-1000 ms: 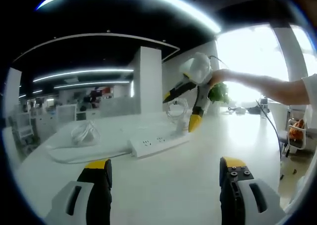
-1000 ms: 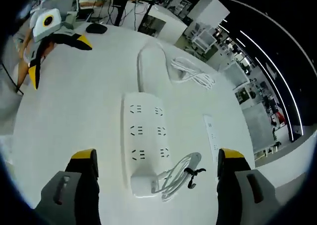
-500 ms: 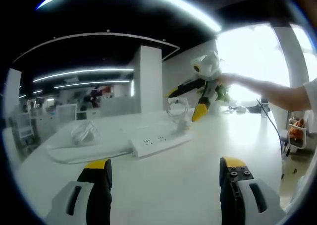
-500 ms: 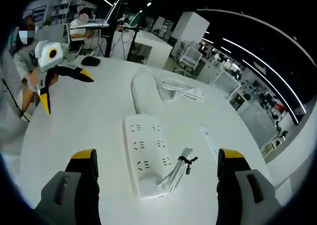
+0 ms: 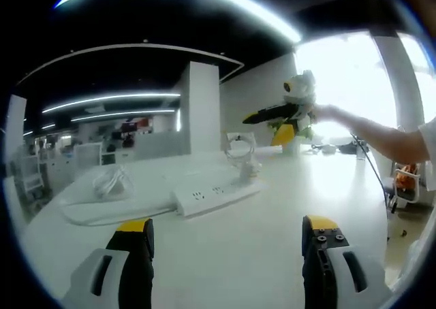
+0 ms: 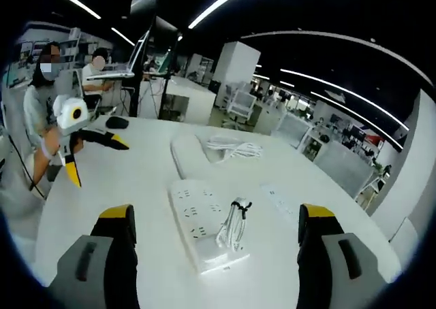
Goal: Straighten the power strip on the desk, plug the charger into it
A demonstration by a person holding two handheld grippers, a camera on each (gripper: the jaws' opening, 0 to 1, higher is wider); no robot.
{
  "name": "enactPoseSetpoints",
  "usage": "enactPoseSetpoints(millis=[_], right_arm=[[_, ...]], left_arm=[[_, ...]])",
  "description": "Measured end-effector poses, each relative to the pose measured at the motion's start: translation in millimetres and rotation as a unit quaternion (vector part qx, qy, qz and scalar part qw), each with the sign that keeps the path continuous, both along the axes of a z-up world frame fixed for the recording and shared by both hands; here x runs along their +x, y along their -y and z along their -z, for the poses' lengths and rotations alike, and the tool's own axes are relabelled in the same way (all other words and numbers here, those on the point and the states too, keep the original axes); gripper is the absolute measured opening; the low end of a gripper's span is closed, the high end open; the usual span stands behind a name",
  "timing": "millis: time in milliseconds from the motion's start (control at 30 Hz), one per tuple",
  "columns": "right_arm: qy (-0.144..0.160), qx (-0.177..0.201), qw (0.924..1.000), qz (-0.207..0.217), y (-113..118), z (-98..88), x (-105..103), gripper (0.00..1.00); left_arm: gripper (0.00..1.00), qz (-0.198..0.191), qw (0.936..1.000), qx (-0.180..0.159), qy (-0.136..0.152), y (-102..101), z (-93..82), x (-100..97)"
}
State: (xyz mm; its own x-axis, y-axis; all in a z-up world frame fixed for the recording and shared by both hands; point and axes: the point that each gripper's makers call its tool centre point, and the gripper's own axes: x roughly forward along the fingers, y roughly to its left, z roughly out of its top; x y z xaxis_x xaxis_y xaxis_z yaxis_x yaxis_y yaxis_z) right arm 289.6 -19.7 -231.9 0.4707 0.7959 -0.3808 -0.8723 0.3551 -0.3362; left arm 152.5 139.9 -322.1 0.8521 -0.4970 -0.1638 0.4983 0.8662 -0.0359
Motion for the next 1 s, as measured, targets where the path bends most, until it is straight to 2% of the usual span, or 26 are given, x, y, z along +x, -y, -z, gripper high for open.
enactPoseSetpoints(millis=[200, 467, 833, 1000], right_arm=[[0.005, 0.038, 0.9992, 0.011, 14, -8.5, -2, 0.98], [0.022, 0.067, 0.9972, 0.026, 34, -6.9, -15, 0.98], [0.046, 0.114, 0.9916, 0.041, 57, -12.3, -46, 1.00], [0.058, 0.117, 0.9899, 0.056, 71, -9.2, -57, 0.99]], left_arm=[[0.93, 0.002, 1.0000, 0.000, -0.002, 2, 2.4, -0.1], [0.93, 0.002, 1.0000, -0.003, -0.001, 2, 3.5, 0.8], [0.93, 0.000, 1.0000, -0.002, 0.000, -1, 2.1, 1.9], [0.93, -0.001, 1.0000, -0.002, -0.001, -2, 2.2, 1.8]])
